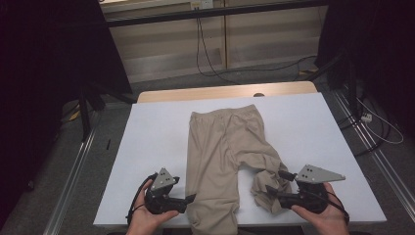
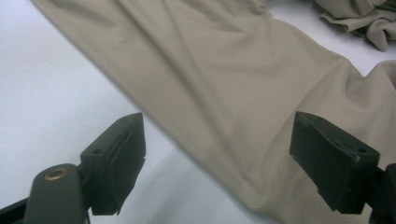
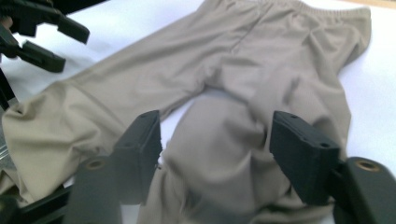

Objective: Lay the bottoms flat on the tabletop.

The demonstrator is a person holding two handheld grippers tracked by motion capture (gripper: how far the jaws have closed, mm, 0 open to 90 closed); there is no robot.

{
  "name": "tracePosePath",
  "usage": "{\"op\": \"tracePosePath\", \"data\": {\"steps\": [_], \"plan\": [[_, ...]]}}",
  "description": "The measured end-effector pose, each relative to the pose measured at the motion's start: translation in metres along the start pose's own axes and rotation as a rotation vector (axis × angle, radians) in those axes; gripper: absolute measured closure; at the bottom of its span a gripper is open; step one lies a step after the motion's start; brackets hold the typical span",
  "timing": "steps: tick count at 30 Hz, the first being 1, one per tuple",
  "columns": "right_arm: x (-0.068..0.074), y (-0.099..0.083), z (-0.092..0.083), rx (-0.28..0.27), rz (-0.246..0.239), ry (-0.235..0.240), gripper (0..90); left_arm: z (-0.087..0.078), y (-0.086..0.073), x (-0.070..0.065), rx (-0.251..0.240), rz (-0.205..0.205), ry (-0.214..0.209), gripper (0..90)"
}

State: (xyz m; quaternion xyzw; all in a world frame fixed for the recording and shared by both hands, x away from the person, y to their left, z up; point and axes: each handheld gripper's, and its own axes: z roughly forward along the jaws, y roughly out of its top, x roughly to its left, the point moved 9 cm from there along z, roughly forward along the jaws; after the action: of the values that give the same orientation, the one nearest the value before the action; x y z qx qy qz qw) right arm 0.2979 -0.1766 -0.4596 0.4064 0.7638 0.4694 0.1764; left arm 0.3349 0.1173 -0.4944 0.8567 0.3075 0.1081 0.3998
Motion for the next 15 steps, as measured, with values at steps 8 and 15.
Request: {"op": "tracePosePath", "data": {"steps": [8,15], "plan": [[0.002,-0.014,0.04,0.156,-0.091,0.061,46.4,-0.001,0.002,-0.001,-0.014,-0.001,0.0,18.4],[0.003,-0.028,0.063,0.232,-0.107,0.038,12.2,0.0,0.002,-0.001,-0.012,0.004,-0.004,18.4]]}}
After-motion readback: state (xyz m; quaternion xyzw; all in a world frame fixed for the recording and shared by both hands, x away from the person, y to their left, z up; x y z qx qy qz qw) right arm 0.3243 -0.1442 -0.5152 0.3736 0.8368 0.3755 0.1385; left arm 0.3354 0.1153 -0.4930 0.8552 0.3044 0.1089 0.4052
